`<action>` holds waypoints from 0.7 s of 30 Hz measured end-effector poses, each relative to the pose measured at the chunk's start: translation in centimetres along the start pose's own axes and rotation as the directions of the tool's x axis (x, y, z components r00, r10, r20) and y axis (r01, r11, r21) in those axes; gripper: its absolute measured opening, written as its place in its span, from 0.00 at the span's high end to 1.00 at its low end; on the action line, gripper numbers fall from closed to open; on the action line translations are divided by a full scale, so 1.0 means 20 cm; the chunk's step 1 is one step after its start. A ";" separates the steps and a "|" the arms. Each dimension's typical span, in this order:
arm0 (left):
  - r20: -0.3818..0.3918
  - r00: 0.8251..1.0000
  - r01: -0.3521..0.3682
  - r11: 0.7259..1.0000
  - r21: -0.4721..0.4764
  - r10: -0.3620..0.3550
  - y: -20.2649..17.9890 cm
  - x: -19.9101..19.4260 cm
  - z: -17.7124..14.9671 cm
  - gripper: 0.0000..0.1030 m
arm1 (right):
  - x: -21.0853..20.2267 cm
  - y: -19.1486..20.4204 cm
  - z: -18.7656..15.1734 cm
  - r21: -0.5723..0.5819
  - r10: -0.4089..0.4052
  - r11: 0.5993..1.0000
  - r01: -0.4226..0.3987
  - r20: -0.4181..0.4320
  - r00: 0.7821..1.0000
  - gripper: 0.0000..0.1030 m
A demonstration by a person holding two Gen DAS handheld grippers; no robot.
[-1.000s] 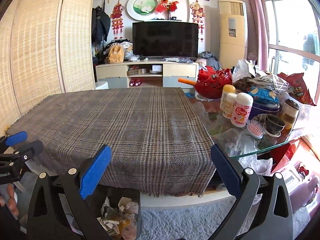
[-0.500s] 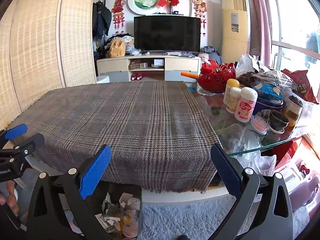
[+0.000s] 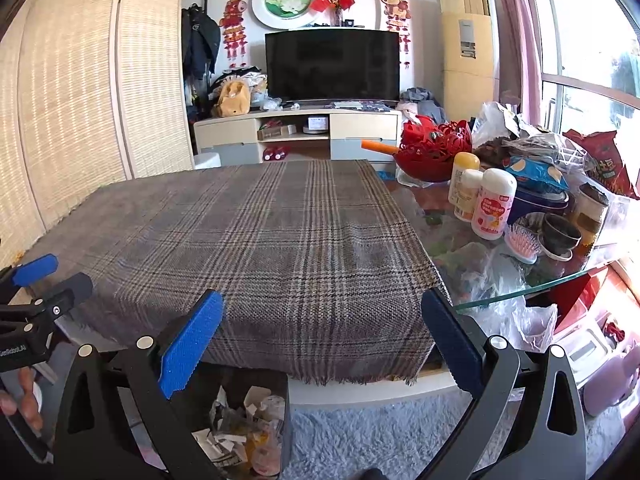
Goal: Collect trash
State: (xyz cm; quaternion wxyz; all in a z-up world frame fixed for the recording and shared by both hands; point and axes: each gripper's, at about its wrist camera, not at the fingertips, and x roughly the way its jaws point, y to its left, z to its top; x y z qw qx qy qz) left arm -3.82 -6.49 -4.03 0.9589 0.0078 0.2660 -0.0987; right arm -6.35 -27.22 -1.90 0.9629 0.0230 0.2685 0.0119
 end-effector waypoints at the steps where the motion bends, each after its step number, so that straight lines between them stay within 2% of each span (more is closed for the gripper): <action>1: 0.000 1.000 -0.001 1.000 0.000 0.001 0.00 0.00 0.00 0.08 | 0.00 0.00 0.00 -0.002 0.001 1.000 -0.001 -0.002 1.000 0.03; 21: -0.001 1.000 -0.003 1.000 -0.011 0.003 0.00 -0.02 -0.01 0.08 | 0.01 0.01 0.00 0.009 0.006 1.000 -0.006 -0.014 1.000 0.03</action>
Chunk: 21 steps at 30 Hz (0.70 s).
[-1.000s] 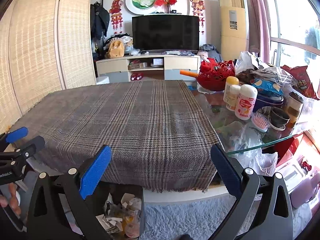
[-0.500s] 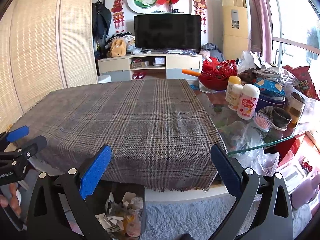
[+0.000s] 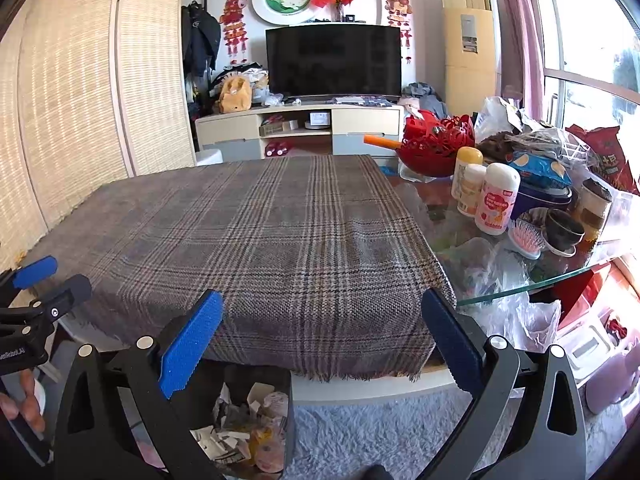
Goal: Collect trash
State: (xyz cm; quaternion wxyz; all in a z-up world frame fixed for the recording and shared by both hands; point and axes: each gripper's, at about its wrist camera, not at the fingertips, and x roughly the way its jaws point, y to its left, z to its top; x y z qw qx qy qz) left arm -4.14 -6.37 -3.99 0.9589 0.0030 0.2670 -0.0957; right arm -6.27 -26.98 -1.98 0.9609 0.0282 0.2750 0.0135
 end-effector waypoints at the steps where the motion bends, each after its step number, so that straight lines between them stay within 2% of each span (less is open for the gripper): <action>1: 0.001 1.000 -0.001 1.000 0.000 0.001 0.00 0.00 0.00 0.08 | 0.00 0.00 0.00 0.000 -0.001 1.000 0.001 -0.001 1.000 0.03; 21: 0.002 1.000 -0.003 1.000 -0.005 0.003 0.00 -0.01 0.01 0.08 | 0.00 0.01 0.00 0.014 0.000 1.000 0.000 -0.007 1.000 0.03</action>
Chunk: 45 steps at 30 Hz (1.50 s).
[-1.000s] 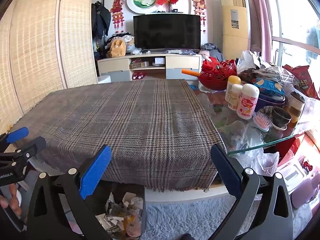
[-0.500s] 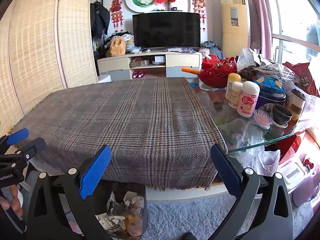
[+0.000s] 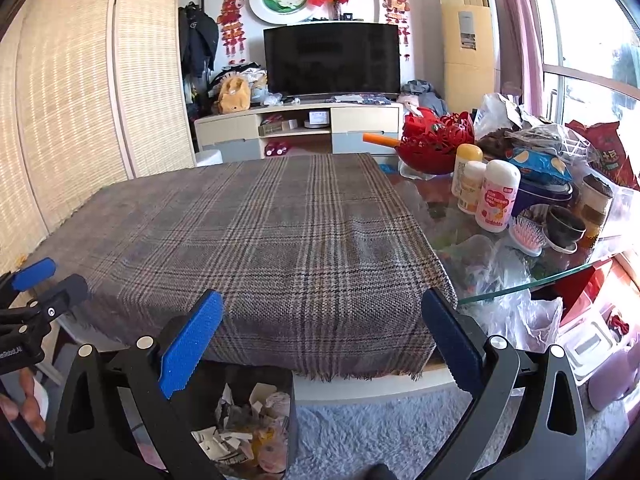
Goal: Collect trash
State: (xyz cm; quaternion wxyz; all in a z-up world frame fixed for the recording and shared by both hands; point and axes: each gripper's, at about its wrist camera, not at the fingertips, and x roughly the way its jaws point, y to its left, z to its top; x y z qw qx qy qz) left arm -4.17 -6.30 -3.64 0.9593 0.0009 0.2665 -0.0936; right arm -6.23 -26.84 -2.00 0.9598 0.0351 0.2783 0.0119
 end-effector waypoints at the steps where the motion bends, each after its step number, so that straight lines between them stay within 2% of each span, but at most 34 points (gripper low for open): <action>1: 0.000 1.000 0.000 1.000 -0.001 0.000 0.00 0.00 0.00 0.08 | 0.00 0.00 0.00 0.000 0.000 1.000 0.000 0.001 1.000 0.03; 14: 0.000 1.000 -0.007 1.000 -0.002 0.007 0.00 -0.01 0.01 0.08 | -0.01 -0.01 0.00 0.009 -0.001 1.000 0.001 0.004 1.000 0.03; 20: -0.008 1.000 -0.014 0.999 0.033 0.015 -0.03 -0.01 0.01 0.08 | -0.01 -0.01 0.00 0.010 -0.002 1.000 0.002 0.004 1.000 0.03; 29: -0.020 1.000 0.014 0.999 -0.047 -0.015 0.01 0.00 0.02 0.08 | 0.00 -0.03 0.00 0.011 -0.002 1.000 0.002 -0.004 1.000 0.03; 39: -0.003 0.999 0.047 0.997 -0.068 -0.047 0.03 -0.01 0.00 0.08 | 0.00 -0.02 0.00 0.010 0.004 1.000 -0.004 -0.005 1.000 0.03; 45: -0.027 1.000 0.009 0.999 -0.037 -0.010 0.01 0.00 0.01 0.08 | 0.00 -0.03 0.00 0.014 0.007 1.000 -0.007 -0.008 1.000 0.03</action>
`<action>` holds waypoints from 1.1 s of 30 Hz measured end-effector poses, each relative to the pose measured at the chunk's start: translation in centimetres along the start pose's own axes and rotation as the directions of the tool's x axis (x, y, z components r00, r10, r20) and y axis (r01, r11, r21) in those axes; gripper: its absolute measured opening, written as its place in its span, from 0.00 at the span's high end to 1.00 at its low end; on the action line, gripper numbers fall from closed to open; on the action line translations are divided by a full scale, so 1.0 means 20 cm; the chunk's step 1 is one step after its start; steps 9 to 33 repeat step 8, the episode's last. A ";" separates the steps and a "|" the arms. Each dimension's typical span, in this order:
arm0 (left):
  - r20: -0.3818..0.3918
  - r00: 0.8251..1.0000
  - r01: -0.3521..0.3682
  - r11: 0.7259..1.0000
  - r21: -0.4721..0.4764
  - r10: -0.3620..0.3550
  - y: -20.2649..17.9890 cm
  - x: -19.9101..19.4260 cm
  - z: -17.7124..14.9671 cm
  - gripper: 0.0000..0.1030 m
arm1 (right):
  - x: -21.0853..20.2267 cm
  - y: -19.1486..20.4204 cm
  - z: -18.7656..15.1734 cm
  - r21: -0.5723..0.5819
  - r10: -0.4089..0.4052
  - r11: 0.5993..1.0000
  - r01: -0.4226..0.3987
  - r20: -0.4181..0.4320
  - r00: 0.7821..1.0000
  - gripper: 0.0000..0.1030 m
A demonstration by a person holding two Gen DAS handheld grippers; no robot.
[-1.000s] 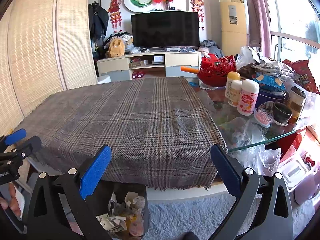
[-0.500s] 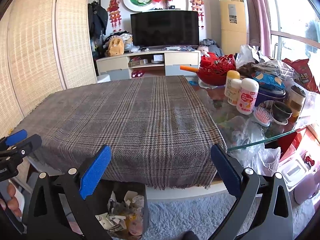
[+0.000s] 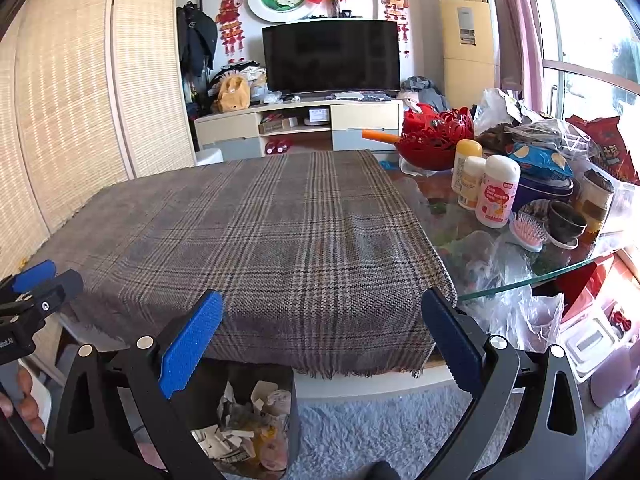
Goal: Collect trash
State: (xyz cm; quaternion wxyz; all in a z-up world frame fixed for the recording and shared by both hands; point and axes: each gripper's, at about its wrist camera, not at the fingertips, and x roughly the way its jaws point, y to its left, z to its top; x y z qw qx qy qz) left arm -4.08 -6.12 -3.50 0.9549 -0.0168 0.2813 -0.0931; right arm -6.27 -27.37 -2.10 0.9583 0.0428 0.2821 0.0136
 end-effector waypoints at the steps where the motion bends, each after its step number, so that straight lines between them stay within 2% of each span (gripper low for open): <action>1: -0.002 1.000 -0.008 1.000 0.006 0.008 0.00 0.00 0.00 0.08 | 0.00 0.00 0.00 0.001 0.000 1.000 0.000 -0.001 1.000 0.03; 5: 0.001 1.000 -0.030 0.999 0.018 0.030 0.00 0.00 -0.01 0.08 | 0.00 0.00 0.00 0.005 0.002 1.000 -0.002 -0.003 1.000 0.03; 33: 0.000 1.000 -0.027 0.999 0.020 0.027 -0.01 0.00 0.00 0.08 | 0.00 0.00 0.00 0.003 0.002 1.000 -0.002 -0.003 1.000 0.03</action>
